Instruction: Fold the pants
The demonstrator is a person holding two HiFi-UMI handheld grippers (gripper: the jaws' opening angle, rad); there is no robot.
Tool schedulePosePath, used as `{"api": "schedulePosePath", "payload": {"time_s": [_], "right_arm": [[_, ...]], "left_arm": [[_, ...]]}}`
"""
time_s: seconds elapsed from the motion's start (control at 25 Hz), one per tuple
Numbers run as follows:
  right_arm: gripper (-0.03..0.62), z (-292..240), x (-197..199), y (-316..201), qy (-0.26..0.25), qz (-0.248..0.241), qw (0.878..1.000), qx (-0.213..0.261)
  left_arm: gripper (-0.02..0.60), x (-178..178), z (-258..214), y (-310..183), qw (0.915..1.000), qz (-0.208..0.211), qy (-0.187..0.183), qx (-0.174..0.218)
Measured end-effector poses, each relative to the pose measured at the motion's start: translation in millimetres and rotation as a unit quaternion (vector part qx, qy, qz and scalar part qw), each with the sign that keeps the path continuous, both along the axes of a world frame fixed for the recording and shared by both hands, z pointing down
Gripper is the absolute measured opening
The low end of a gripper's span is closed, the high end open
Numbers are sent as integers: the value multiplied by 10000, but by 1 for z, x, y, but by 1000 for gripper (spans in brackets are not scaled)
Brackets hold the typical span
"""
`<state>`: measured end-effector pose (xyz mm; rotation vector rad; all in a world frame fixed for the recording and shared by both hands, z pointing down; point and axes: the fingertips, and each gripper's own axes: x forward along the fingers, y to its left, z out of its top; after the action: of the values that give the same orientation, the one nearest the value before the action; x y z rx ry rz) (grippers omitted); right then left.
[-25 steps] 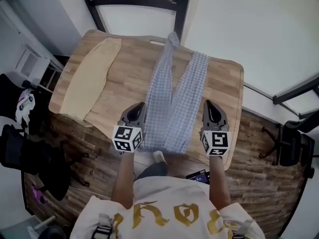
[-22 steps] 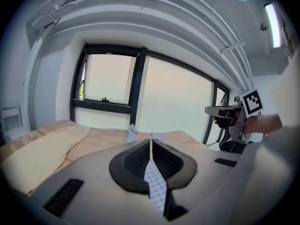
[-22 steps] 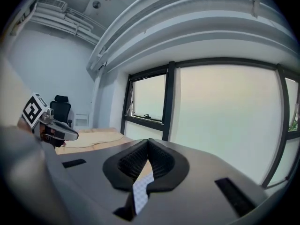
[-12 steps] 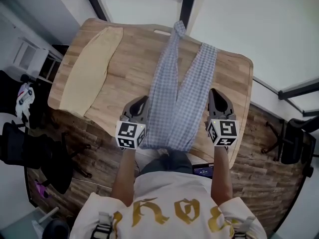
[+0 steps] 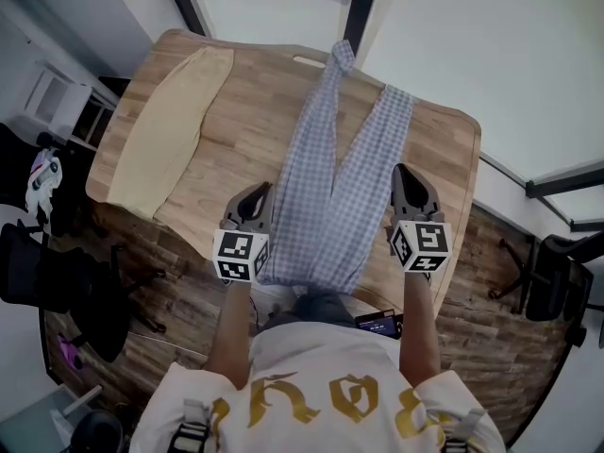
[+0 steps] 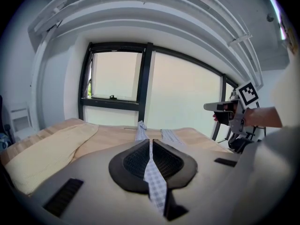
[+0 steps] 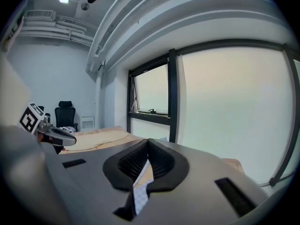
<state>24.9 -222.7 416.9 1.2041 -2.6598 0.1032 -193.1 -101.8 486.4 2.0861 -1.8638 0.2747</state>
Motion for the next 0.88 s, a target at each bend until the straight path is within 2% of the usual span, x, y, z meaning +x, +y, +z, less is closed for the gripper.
{"api": "schedulePosePath", "payload": {"time_s": [0.28, 0.48, 0.64, 0.88], "right_arm": [[25, 8, -21, -33, 159, -251, 9995, -142], [56, 20, -51, -57, 300, -570, 9975, -292], [92, 37, -80, -70, 437, -883, 9942, -439], [131, 75, -124, -92, 635, -1257, 9867, -806]], "left_arm": [[46, -3, 25, 6, 9991, 11, -55, -422], [48, -9, 50, 16, 9970, 68, -116, -758], [49, -6, 77, 22, 9946, 196, 144, -1007], [144, -2, 123, 15, 9871, 442, 386, -1487]]}}
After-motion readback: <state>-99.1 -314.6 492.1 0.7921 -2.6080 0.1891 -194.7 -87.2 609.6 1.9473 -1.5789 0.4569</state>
